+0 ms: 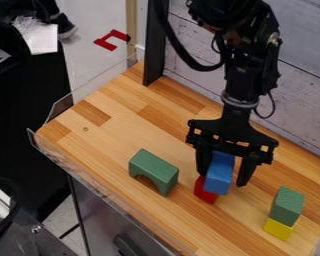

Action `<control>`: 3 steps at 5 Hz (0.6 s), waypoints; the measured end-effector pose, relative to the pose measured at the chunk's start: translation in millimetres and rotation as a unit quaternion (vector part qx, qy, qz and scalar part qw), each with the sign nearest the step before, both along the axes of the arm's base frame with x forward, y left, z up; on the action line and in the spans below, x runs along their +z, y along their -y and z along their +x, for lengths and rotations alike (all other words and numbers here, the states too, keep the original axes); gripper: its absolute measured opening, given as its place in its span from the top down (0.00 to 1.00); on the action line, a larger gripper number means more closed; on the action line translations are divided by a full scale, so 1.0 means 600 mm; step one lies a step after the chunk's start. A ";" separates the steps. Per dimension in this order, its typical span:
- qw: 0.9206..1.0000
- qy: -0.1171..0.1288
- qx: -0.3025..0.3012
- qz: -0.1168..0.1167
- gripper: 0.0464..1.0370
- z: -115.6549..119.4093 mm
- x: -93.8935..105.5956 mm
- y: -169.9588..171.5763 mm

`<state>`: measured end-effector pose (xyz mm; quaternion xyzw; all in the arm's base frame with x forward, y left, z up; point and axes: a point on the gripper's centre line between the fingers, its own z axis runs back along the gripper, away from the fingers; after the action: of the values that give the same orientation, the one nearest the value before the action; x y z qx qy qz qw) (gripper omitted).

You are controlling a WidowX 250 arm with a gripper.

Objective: Put the blue block on top of the arch

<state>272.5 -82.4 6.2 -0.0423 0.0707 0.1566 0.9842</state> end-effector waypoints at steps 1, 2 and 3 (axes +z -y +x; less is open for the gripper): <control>1.000 -0.003 0.006 -0.001 0.46 -0.001 -0.002 -0.006; 1.000 -0.007 0.016 0.001 0.46 -0.005 -0.002 -0.006; 0.997 0.006 0.072 0.027 0.46 -0.018 0.027 -0.020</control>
<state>262.0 -70.2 22.2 -0.0217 0.0577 0.2288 0.9715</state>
